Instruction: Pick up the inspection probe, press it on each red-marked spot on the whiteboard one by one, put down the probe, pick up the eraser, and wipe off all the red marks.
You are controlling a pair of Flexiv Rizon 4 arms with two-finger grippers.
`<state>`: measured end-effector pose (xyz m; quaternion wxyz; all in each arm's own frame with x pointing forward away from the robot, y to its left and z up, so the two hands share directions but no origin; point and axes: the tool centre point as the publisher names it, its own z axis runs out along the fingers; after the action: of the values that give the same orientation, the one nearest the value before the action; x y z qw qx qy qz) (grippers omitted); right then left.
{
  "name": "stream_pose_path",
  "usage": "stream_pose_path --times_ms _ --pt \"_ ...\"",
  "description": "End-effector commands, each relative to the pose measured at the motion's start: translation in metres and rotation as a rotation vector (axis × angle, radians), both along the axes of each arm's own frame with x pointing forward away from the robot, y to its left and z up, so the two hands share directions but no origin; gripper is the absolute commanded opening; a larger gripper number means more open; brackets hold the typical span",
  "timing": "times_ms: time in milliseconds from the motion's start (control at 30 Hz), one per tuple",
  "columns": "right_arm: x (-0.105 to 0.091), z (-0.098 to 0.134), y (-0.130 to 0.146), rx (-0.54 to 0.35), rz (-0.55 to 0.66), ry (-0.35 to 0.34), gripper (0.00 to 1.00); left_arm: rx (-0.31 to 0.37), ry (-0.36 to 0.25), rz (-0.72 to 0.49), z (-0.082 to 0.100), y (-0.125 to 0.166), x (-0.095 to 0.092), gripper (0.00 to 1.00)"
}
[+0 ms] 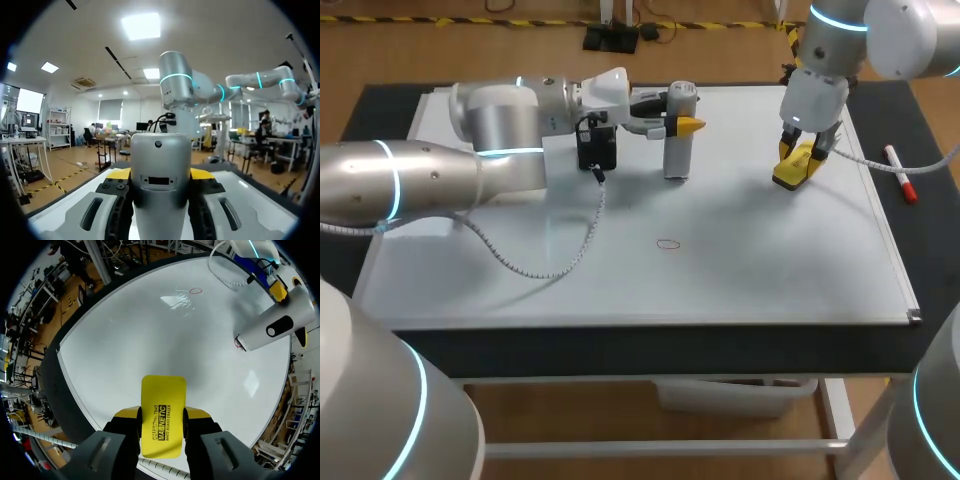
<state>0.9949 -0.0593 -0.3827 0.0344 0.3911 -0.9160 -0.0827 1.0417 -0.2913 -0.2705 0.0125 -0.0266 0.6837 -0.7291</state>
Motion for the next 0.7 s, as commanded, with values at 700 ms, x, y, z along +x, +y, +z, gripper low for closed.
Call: stream_pose_path --times_ms 700 --pt "0.001 0.001 0.000 -0.004 0.002 0.002 0.00 0.002 -0.009 0.119 0.015 0.101 -0.011 0.00"
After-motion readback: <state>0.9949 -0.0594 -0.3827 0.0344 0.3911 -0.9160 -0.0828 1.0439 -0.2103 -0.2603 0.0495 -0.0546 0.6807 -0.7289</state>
